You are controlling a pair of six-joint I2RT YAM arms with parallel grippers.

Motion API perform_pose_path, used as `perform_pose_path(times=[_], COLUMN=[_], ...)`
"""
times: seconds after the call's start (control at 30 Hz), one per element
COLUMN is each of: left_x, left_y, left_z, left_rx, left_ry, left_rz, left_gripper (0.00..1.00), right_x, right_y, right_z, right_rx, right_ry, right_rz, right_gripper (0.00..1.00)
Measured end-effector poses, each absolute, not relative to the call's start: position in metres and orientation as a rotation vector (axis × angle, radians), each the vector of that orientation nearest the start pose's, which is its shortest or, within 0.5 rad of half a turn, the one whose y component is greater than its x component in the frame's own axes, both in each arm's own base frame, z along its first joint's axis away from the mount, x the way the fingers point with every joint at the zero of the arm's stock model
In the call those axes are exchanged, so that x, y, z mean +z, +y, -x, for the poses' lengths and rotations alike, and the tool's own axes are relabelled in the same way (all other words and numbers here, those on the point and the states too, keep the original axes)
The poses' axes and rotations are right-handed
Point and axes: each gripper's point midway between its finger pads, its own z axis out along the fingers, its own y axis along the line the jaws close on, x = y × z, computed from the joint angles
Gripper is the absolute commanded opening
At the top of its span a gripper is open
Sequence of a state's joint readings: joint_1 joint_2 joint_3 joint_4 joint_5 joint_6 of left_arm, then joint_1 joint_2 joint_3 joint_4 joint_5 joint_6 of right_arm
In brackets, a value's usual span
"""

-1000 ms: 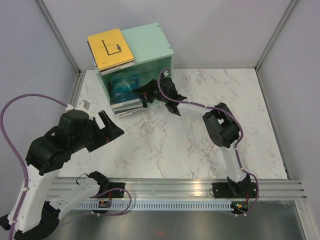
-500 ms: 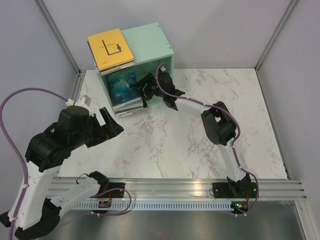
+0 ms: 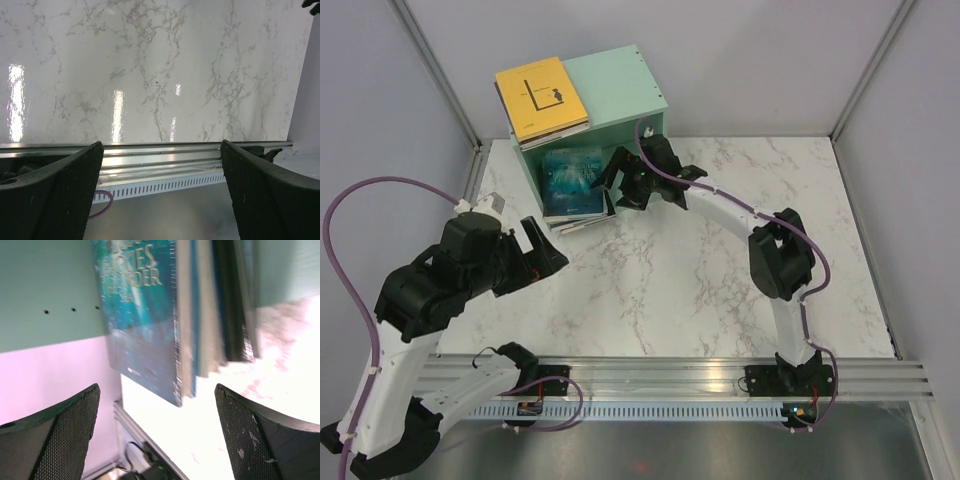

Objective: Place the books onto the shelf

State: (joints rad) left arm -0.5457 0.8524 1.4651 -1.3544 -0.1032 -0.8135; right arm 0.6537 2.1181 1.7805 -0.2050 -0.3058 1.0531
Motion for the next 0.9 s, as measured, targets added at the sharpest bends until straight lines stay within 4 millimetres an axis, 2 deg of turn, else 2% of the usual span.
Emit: perform_pose_path(times=[0.3, 0.4, 0.53, 0.63, 0.7, 0.9], left_x=[0.294, 0.292, 0.292, 0.296, 0.301, 0.338], left_y=[-0.103, -0.103, -0.105, -0.107, -0.108, -0.114], left_z=[-0.145, -0.147, -0.150, -0.157, -0.163, -0.194], left_rx=[-0.528, -0.521, -0.515, -0.517, -0.508, -0.480], left_ry=[2.395, 2.404, 2.405, 2.379, 2.359, 2.235], left_rz=[0.378, 0.378, 0.366, 0.336, 0.300, 0.205], left_gripper=[1.00, 1.00, 1.00, 1.00, 1.00, 1.00], right_x=[0.197, 0.203, 0.216, 0.234, 0.254, 0.341], right_y=[0.350, 0.325, 0.302, 0.285, 0.273, 0.229], right_z=[-0.408, -0.392, -0.357, -0.326, -0.306, -0.251], right_rx=[0.982, 0.912, 0.876, 0.889, 0.910, 0.957], right_ry=[2.417, 2.413, 2.396, 2.343, 2.281, 1.974], right_rz=[-0.212, -0.160, -0.054, 0.022, 0.065, 0.120], right_gripper=[0.98, 0.98, 0.98, 0.98, 0.98, 0.98])
